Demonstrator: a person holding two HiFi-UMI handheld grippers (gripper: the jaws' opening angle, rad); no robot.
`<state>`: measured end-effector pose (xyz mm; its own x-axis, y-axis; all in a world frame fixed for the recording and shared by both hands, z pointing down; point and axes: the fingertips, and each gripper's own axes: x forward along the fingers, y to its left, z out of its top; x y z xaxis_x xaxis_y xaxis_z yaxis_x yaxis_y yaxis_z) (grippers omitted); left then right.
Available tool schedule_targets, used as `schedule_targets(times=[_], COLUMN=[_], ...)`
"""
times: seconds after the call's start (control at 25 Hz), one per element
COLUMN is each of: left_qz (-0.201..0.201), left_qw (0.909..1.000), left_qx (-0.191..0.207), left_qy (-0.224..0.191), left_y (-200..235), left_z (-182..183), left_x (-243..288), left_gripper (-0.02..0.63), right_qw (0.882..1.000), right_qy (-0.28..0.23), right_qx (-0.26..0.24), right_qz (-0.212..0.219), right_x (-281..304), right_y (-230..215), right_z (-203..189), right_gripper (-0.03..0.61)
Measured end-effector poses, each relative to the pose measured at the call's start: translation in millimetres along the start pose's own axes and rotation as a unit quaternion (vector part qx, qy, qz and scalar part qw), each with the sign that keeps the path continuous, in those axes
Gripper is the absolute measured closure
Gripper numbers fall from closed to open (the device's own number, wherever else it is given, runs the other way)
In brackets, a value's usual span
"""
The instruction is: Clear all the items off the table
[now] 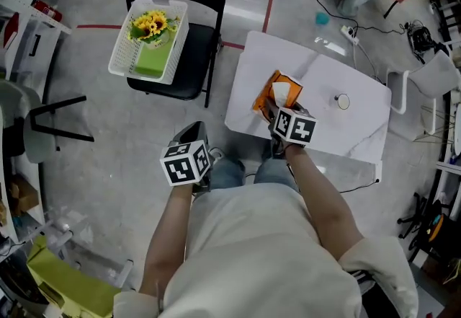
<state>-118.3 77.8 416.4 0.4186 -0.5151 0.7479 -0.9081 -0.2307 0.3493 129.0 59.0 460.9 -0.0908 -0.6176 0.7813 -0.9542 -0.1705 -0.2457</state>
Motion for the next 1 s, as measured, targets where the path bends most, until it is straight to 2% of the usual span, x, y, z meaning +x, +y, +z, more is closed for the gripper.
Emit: schedule_targets(times=[0.28,0.6,1.0], left_qz=[0.016,0.028,0.042], left_qw=[0.9996,0.9985,0.9963], left_qx=[-0.022,-0.041,-0.066], left_qy=[-0.010,-0.024,-0.036], left_y=[58,99,128], left_z=[1,6,7], left_x=[-20,-35,-45], left_gripper=[0.604,0.605,0.604], right_qw=[0.998,0.993,0.985], right_qy=[0.002,0.004,0.007], right_qx=[-0.042,-0.098,-0.138], right_qz=[0.036,0.068,0.103], right_x=[16,27,32], right_y=[81,149,202], right_z=[0,2,7], right_gripper=[0.281,0.281,0.281])
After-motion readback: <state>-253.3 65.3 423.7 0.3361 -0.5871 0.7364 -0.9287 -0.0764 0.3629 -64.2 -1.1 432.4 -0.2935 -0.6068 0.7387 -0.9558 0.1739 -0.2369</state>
